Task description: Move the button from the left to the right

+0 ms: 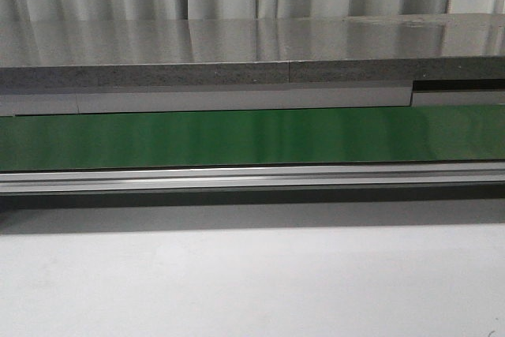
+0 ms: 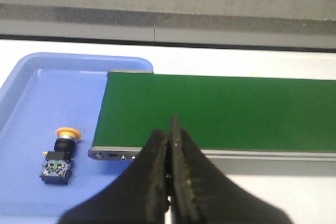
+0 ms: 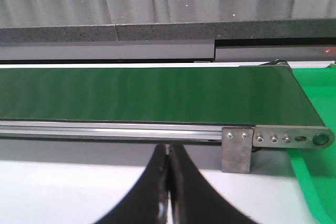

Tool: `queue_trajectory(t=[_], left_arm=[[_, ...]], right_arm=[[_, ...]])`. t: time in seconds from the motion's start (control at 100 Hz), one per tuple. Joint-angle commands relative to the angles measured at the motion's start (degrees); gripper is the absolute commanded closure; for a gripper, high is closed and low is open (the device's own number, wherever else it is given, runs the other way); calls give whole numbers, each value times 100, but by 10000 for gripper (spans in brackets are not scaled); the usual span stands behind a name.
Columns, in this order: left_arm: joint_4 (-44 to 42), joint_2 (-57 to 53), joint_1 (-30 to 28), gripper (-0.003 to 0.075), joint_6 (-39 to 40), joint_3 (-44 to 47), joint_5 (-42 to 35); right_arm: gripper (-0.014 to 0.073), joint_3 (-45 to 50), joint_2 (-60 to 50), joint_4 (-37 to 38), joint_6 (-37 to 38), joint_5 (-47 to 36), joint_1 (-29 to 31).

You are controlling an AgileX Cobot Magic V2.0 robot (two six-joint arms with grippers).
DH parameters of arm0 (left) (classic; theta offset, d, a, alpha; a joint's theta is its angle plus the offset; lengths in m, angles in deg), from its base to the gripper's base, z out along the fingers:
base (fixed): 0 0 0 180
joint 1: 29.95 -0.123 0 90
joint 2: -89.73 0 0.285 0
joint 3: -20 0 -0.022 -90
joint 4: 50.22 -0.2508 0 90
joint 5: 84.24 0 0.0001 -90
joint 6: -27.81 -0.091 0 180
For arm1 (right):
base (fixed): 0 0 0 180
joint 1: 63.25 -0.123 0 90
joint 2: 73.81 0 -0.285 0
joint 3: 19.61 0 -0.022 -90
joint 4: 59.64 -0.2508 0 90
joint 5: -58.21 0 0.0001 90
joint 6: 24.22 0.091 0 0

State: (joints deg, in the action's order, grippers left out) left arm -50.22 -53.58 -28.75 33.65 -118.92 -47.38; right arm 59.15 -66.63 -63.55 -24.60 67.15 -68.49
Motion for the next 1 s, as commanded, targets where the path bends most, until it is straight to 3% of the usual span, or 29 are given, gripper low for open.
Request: queue_trajectory(t=[0.0,0.17,0.49,0.58,0.71,0.78,0.85,0.99], left_arm=[[0,480,33,741,51,-603,199],[0,1166,33,741,51,-1028,851],[0,1788,33,717,39,-1044,1200],[0,1874,33,598,17,-1044,1239],[0,1879,33,260,-9,-1044,1227],[-81,1879,33,115,-82,-1044,1198],[-177,1879,33,58,-92,-1044,1160],[-191,1879,33,78,-92,-1044,1095]], right_arm=[[661,-94,-101,24,-13,-494,14],[661,-94,-101,24,-13,-494,14],[661,-94,-101,24,-13,-494,14],[661,-94,-101,24,-13,-494,14],[661,-94,-101,24,-13,-494,14],[661,-94,-101,24,-13,-494,14],[661,-94,-101,24,-13,-494,14],[661,-94,-101,24,-13,-494,14]])
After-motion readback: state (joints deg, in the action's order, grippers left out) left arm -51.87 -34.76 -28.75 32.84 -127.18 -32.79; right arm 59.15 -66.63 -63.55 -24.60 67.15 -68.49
